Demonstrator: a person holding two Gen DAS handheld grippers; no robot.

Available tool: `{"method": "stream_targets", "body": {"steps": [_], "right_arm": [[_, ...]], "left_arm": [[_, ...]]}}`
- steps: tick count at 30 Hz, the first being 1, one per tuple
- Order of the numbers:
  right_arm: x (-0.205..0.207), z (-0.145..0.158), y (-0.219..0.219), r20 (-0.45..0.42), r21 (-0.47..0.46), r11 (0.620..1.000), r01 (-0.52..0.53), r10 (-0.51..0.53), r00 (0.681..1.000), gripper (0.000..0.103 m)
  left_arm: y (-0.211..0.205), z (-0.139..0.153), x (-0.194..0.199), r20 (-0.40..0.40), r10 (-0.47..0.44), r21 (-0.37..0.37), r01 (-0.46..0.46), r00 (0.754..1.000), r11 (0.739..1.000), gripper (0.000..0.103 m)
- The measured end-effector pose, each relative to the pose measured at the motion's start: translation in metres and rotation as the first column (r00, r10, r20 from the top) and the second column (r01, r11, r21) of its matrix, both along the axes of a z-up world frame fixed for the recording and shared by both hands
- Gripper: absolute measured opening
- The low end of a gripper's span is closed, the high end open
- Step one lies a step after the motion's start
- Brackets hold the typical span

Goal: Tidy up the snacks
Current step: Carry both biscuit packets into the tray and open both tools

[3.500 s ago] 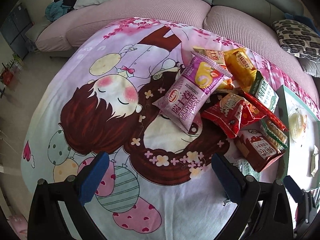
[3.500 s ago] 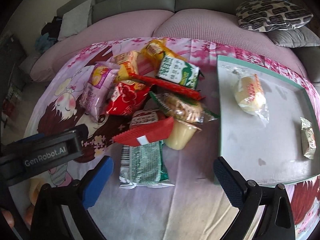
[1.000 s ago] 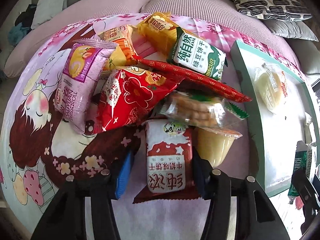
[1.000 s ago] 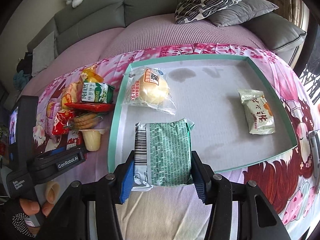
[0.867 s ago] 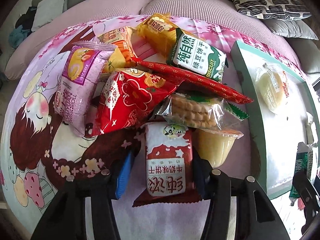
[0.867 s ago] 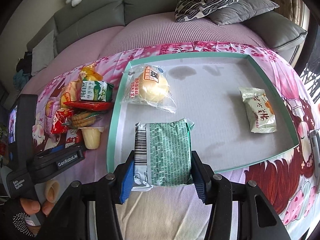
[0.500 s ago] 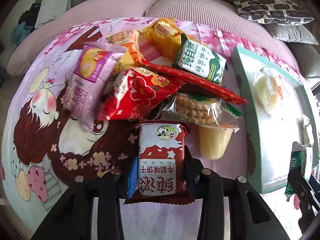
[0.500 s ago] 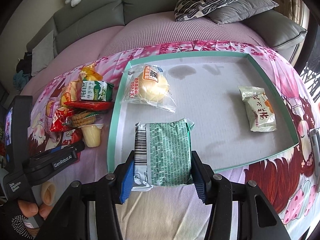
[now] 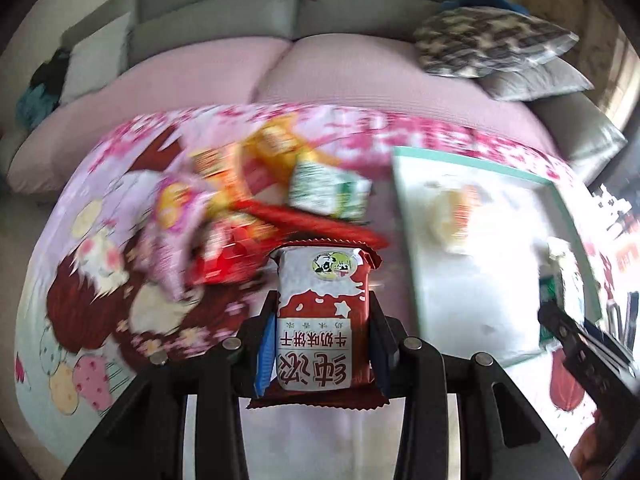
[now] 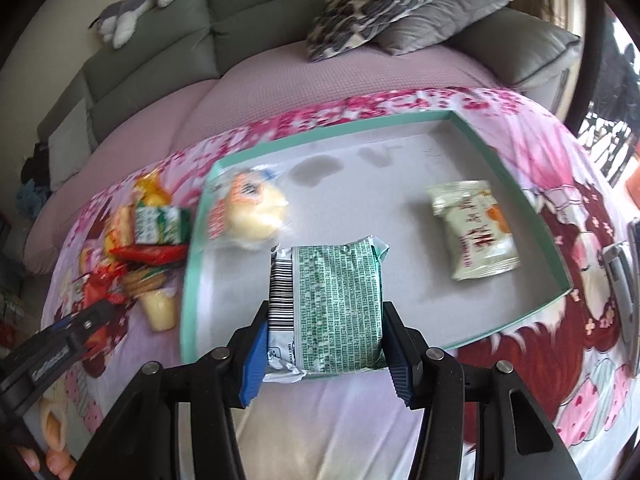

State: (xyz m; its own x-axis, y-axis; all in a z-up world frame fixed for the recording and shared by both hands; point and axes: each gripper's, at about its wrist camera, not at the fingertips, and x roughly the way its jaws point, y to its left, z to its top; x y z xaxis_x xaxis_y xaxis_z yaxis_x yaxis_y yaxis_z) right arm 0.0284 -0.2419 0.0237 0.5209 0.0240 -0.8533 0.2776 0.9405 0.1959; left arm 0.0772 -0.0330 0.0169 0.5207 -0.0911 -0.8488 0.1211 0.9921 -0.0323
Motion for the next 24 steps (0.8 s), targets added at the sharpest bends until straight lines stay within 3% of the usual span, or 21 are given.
{"method": "stream_targets", "body": {"steps": [8,16,21,24], "right_arm": [[0.003,-0.004,-0.044,0.010,-0.012,0.994,0.104,-0.104,0.994,0.054],[0.010,-0.004,-0.049,0.036,-0.013,0.996,0.092,-0.091,0.995,0.055],[0.013,-0.005,-0.046,0.036,-0.024,0.997,0.071,-0.071,0.997,0.055],[0.013,-0.007,-0.046,0.029,-0.018,0.998,0.068,-0.068,0.997,0.055]], "left_arm": [[-0.079,-0.005,-0.005,0.011,-0.196,-0.013,0.196,0.981,0.980,0.041],[-0.107,-0.022,-0.001,-0.021,-0.239,-0.004,0.239,0.971,0.971,0.041],[-0.104,-0.019,-0.002,-0.014,-0.237,-0.010,0.237,0.971,0.971,0.059],[-0.099,-0.016,-0.003,-0.014,-0.229,-0.010,0.229,0.973,0.973,0.060]]}}
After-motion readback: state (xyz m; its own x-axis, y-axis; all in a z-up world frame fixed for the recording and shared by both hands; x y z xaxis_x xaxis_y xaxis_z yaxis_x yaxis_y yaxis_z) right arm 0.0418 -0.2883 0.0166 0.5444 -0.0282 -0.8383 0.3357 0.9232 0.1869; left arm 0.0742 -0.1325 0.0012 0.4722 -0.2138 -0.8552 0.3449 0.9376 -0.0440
